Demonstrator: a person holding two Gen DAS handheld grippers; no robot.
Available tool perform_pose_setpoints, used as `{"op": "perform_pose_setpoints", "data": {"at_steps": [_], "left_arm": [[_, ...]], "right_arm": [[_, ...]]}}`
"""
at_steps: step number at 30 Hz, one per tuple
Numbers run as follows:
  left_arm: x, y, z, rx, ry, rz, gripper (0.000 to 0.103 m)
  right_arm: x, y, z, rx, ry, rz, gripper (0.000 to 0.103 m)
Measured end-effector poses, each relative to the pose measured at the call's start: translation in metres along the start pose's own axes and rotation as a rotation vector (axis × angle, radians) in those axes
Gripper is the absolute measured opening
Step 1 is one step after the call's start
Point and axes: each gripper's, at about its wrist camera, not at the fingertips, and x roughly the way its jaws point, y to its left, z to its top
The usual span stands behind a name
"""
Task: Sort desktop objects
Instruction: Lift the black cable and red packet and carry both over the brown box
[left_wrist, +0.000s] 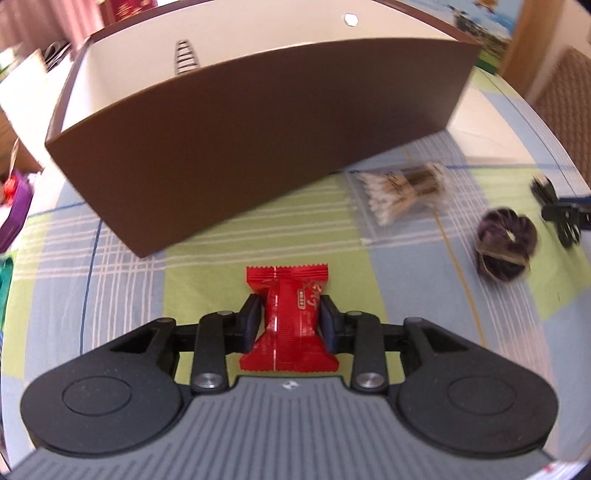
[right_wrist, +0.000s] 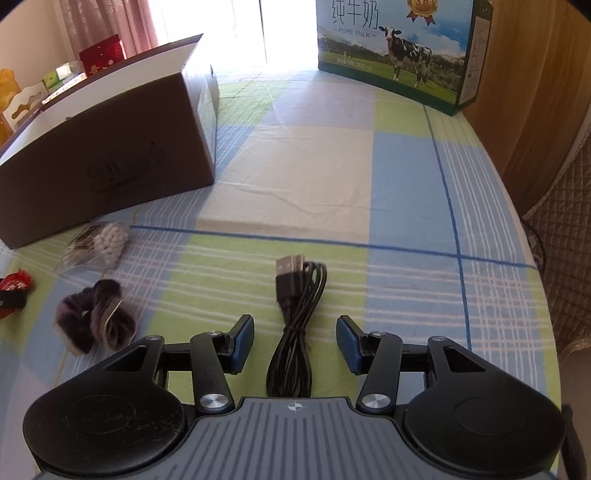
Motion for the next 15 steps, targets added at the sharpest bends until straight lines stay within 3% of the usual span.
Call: {"op": "perform_pose_setpoints", "data": {"at_steps": [2, 4, 6, 15], "left_arm": [[-0.001, -0.001, 0.001, -0.009, 0.003, 0.016, 0.03], [-0.002, -0.003, 0.002, -0.014, 0.006, 0.025, 0.028], [-0.002, -0.005, 0.001, -0.009, 0.004, 0.033, 0.026], [-0.009, -0.004, -0.007, -0.026, 0.013, 0.014, 0.024]], "right_arm": [[0.004, 0.002, 0.003, -0.004, -0.002, -0.027, 0.042], [0.004, 0.007, 0.003, -0.036, -0.002, -0.047, 0.021], [0.004, 0.011, 0.002, -0.05, 0.003, -0.037, 0.012], [-0.009, 0.021, -0.013, -0.046, 0.031, 0.011, 0.01]]}}
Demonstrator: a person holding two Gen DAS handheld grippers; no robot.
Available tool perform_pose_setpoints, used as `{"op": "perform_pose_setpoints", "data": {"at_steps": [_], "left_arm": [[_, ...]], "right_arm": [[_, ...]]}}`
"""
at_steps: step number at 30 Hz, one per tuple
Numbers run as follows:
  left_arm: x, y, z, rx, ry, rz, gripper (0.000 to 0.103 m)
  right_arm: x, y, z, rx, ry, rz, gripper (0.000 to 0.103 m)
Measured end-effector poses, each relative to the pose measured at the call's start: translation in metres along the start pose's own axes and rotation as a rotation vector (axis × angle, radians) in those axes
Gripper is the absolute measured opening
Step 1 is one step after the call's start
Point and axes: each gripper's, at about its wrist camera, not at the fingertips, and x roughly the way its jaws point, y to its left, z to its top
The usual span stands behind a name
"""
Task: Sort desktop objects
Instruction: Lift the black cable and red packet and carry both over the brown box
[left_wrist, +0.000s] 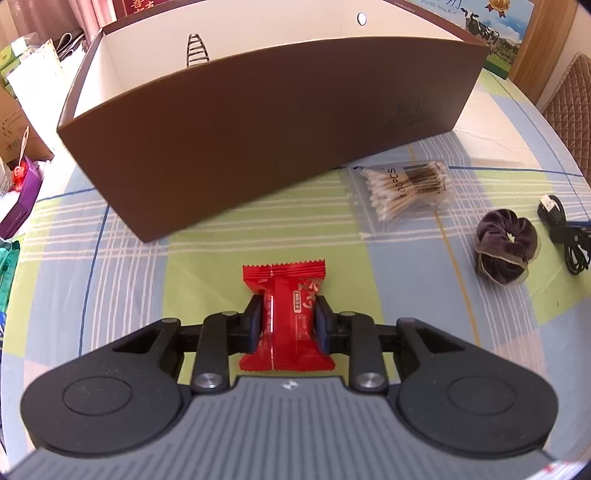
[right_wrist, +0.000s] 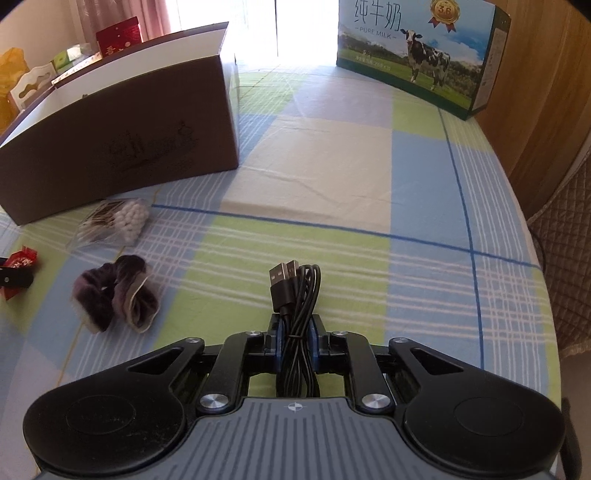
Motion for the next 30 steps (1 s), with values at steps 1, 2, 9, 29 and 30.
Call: {"op": "perform_pose_setpoints", "data": {"at_steps": [1, 2, 9, 29, 30], "left_arm": [[-0.002, 0.0, -0.002, -0.003, -0.001, -0.002, 0.024], [-0.005, 0.001, -0.003, -0.007, -0.006, -0.004, 0.024], [-0.035, 0.002, -0.007, -0.013, -0.065, -0.023, 0.024], [-0.108, 0.019, 0.063, 0.031, -0.33, -0.004, 0.024], [-0.109, 0.02, 0.068, 0.034, -0.34, -0.001, 0.024]], "right_arm": [[-0.002, 0.0, -0.002, 0.01, 0.004, 0.012, 0.01], [-0.005, 0.0, -0.003, 0.02, 0.005, 0.022, 0.01], [-0.033, 0.008, 0.004, 0.051, -0.049, 0.109, 0.01], [-0.069, 0.082, 0.1, -0.168, -0.206, 0.377, 0.01], [-0.07, 0.084, 0.107, -0.174, -0.217, 0.387, 0.01]]}}
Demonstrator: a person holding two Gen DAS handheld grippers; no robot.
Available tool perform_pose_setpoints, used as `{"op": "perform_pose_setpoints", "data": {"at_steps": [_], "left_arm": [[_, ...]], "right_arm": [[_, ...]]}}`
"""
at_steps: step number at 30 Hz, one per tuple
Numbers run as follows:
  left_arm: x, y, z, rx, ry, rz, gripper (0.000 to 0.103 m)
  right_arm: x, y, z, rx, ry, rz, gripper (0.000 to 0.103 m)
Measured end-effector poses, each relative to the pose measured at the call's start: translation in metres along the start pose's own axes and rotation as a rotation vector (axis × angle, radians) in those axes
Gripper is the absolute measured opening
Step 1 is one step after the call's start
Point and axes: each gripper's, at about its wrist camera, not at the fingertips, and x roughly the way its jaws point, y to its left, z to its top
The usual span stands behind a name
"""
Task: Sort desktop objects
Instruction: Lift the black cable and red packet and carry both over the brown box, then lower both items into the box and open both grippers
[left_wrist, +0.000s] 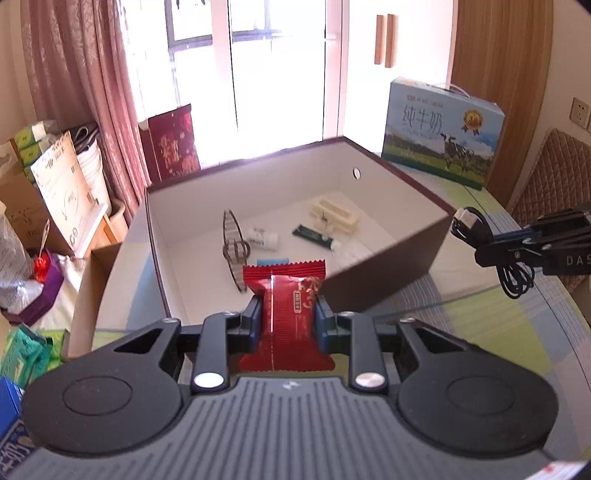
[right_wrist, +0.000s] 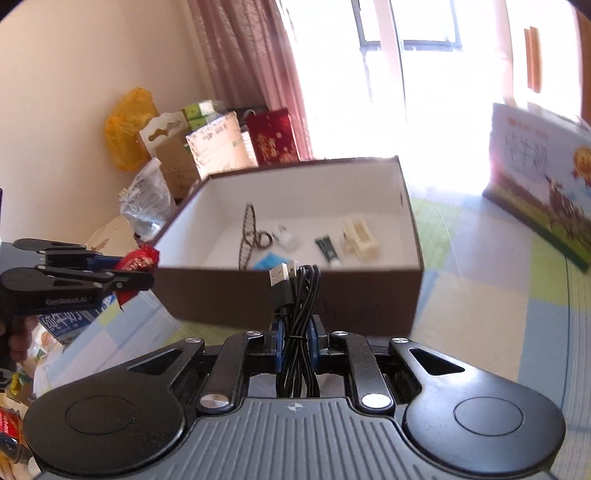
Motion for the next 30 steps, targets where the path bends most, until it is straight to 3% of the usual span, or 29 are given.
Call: {"op": "perform_pose_setpoints", "data": {"at_steps": [11, 20, 30], "left_arm": [[0.038, 0.037, 0.049, 0.015, 0.0, 0.049, 0.024], [0.088, 0.053, 0.056, -0.009, 0.124, 0.073, 0.024], [0.142, 0.055, 0.038, 0.011, 0.315, 0.083, 0.024]], "right_arm": [[0.042, 0.001, 0.072, -0.112, -0.025, 0.001, 0.011], [0.102, -0.023, 0.096, -0.097, 0.058, -0.046, 0.011], [0.143, -0.039, 0.094, -0.174, 0.181, -0.095, 0.011]]}}
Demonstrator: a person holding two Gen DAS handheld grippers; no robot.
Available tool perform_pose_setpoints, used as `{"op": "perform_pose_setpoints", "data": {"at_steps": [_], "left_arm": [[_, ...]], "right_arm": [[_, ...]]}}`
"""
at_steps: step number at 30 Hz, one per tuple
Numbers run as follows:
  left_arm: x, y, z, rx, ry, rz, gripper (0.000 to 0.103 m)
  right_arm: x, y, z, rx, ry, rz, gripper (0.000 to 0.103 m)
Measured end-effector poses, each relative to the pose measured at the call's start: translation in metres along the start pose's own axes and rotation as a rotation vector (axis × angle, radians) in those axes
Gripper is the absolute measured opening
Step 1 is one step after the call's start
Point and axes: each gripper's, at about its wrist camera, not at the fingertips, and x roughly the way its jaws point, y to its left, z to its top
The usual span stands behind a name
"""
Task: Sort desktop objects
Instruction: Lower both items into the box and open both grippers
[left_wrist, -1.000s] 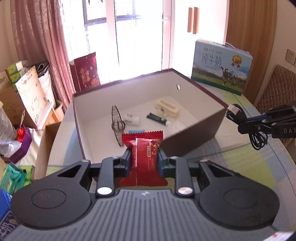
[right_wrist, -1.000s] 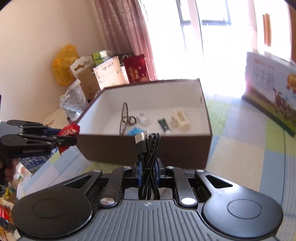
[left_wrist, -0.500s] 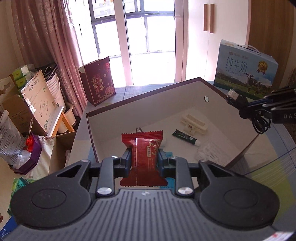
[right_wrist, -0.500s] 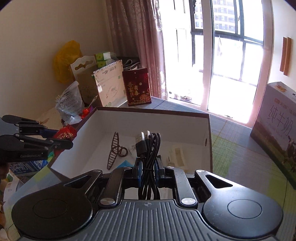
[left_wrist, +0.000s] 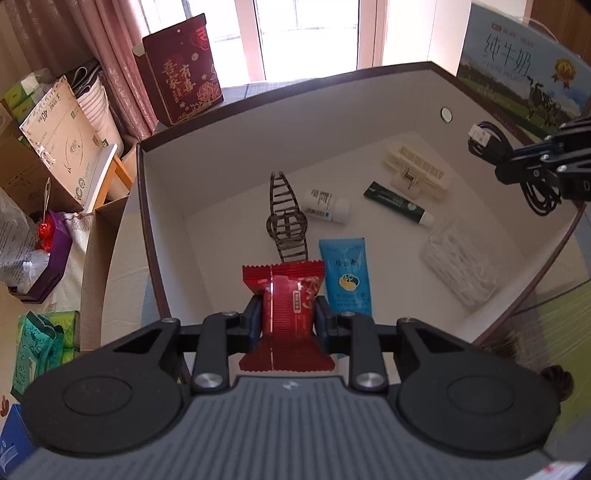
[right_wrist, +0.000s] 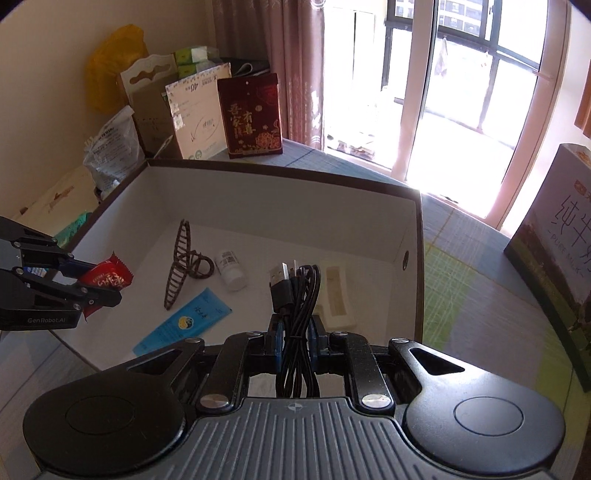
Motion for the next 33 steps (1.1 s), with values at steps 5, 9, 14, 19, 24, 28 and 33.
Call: {"op": "perform_pose_setpoints", "data": {"at_steps": [5, 9, 14, 19, 24, 28, 33], "left_arm": [[0.017, -0.004, 0.004, 0.04, 0.065, 0.021, 0.024], [0.031, -0.009, 0.006, 0.064, 0.126, 0.032, 0.024], [0.045, -0.011, 0.006, 0.062, 0.178, 0.035, 0.025], [0.049, -0.011, 0.007, 0.071, 0.177, 0.037, 0.03], [0.048, -0.012, 0.008, 0.064, 0.169, 0.029, 0.035], [0.047, -0.012, 0.007, 0.062, 0.166, 0.025, 0.037], [0.047, -0.014, 0.006, 0.065, 0.168, 0.023, 0.041]], "right_arm": [[0.015, -0.005, -0.001, -0.016, 0.062, -0.014, 0.011], [0.026, -0.007, -0.001, -0.037, 0.095, -0.021, 0.011], [0.038, -0.008, -0.002, -0.068, 0.143, -0.042, 0.011], [0.041, -0.009, -0.005, -0.093, 0.169, -0.051, 0.011], [0.051, -0.008, -0.009, -0.14, 0.214, -0.078, 0.011], [0.059, -0.007, -0.012, -0.175, 0.249, -0.088, 0.011], [0.066, -0.004, -0.015, -0.2, 0.289, -0.096, 0.011]]}}
